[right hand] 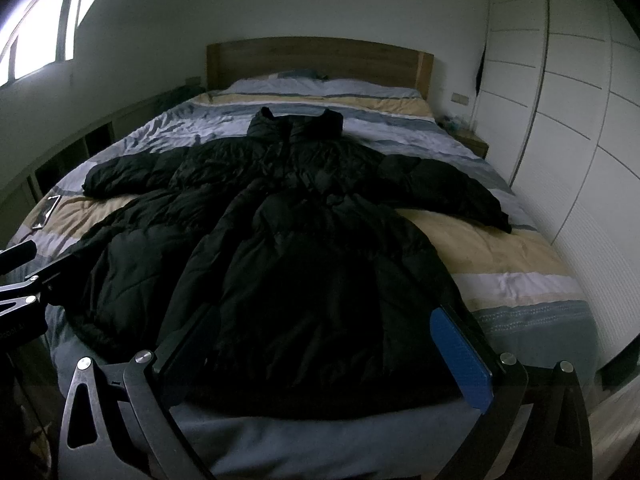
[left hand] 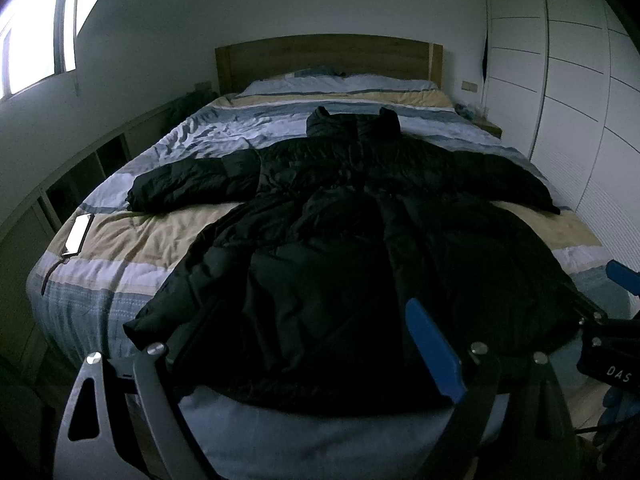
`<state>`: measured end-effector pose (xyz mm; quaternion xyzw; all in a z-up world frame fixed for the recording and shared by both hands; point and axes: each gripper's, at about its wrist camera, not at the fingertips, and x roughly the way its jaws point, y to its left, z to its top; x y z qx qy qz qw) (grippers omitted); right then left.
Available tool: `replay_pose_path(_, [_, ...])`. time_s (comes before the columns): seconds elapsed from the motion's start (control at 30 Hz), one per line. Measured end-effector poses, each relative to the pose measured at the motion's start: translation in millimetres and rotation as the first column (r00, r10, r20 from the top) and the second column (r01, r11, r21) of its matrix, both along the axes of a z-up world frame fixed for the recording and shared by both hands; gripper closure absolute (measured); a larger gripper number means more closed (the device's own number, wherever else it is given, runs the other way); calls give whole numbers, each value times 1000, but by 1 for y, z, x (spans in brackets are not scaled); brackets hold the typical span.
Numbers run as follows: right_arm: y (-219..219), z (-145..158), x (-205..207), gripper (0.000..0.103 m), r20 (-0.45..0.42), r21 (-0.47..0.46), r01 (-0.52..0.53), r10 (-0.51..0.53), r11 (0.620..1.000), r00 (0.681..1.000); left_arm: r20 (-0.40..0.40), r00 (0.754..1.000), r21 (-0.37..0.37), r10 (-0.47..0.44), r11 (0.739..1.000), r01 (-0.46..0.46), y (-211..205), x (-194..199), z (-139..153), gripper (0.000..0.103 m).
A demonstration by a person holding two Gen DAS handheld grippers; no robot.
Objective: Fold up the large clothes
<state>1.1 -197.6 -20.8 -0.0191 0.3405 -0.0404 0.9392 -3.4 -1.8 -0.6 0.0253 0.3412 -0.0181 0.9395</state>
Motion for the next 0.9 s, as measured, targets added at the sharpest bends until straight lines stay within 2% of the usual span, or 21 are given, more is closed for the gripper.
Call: replay_pose_path(0.9, [3,-2,5,0,-1,-12,-16,16,1000,1000,-1,1000,-17,-5,1000,5,10,0,-4,12])
